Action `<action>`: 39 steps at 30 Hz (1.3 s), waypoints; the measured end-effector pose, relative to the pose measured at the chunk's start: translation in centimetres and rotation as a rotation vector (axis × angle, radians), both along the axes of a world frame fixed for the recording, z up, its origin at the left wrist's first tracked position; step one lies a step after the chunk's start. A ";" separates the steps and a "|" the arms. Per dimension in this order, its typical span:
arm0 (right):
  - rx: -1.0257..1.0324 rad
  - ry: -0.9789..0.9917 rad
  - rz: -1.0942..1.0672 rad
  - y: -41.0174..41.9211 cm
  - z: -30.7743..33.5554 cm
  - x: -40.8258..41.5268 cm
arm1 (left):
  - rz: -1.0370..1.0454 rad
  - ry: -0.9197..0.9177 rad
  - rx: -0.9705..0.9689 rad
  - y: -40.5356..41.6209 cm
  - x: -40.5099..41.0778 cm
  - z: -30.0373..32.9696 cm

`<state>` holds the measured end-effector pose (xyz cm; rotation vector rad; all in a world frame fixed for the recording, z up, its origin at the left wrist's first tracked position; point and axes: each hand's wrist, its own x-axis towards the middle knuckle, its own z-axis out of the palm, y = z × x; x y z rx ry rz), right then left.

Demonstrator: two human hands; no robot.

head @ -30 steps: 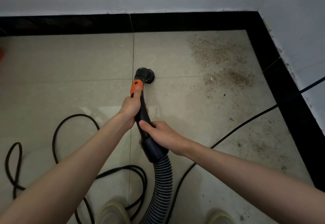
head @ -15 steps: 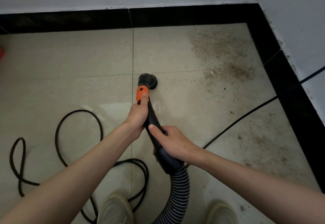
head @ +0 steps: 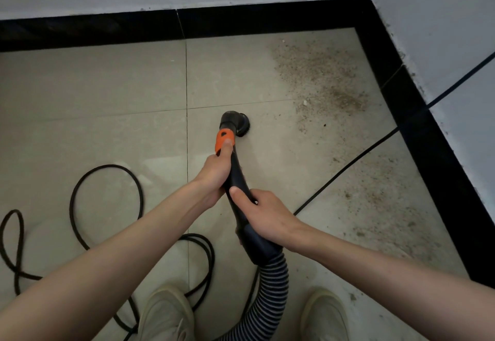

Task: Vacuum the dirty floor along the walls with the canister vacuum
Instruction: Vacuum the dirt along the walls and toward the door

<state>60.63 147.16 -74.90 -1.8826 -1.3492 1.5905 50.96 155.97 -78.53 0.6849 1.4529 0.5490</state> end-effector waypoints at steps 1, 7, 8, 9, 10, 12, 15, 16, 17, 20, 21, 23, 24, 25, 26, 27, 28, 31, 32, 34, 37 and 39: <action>0.000 0.006 -0.007 0.4 0.0 0.0 | 0.001 0.004 0.006 0.4 0.1 0.1; 0.030 0.002 -0.031 3.8 -0.6 -0.3 | -0.008 0.022 0.055 4.0 0.7 0.8; 0.030 0.005 -0.040 3.9 -0.6 -0.2 | -0.014 0.019 0.059 4.2 0.8 0.8; 0.029 0.008 -0.049 3.8 -0.6 -0.1 | -0.026 0.019 0.057 4.2 1.0 0.8; 0.024 0.010 -0.057 3.5 -0.6 0.0 | -0.042 0.021 0.051 3.9 1.1 0.8; 0.008 -0.001 -0.074 2.4 -0.4 0.3 | -0.072 0.010 0.031 3.0 1.4 0.5; -0.007 -0.031 -0.113 0.3 -0.5 0.7 | -0.127 -0.005 -0.007 1.3 1.9 0.1; -0.009 -0.029 -0.137 -0.2 -0.5 0.8 | -0.144 -0.008 -0.011 1.0 2.3 0.1; -0.010 -0.030 -0.161 -0.4 -0.6 0.9 | -0.162 -0.008 -0.008 1.0 2.7 0.0; -0.006 -0.041 -0.224 0.5 -1.0 1.0 | -0.214 0.026 0.032 2.1 3.8 0.1; -0.001 -0.032 -0.242 1.1 -1.2 1.1 | -0.228 0.043 0.051 2.7 4.1 0.1; 0.006 -0.018 -0.259 2.2 -1.3 1.1 | -0.238 0.062 0.077 3.9 4.4 0.2; 0.010 -0.012 -0.263 2.6 -1.4 1.2 | -0.238 0.060 0.079 4.1 4.5 0.2; 0.010 -0.006 -0.265 2.6 -1.5 1.3 | -0.238 0.054 0.076 4.2 4.6 0.2; 0.007 -0.002 -0.265 2.4 -1.5 1.4 | -0.238 0.050 0.069 3.9 4.6 0.2; 0.005 -0.004 -0.263 1.9 -1.5 1.6 | -0.241 0.045 0.059 3.5 4.7 0.2; 0.004 -0.008 -0.263 1.3 -1.5 1.7 | -0.248 0.037 0.047 3.1 4.8 0.0; 0.000 -0.004 -0.292 -0.5 -1.7 2.0 | -0.287 0.037 0.032 1.9 5.2 -0.7; 0.001 0.006 -0.309 -0.8 -1.8 2.0 | -0.304 0.054 0.045 1.7 5.4 -1.0; 0.002 0.026 -0.330 -0.9 -2.0 2.1 | -0.325 0.085 0.068 1.8 5.7 -1.4; 0.005 0.046 -0.346 0.0 -2.1 2.1 | -0.343 0.111 0.093 2.7 6.0 -1.5; 0.018 0.045 -0.337 1.1 -2.3 2.0 | -0.349 0.130 0.115 3.7 5.9 -1.4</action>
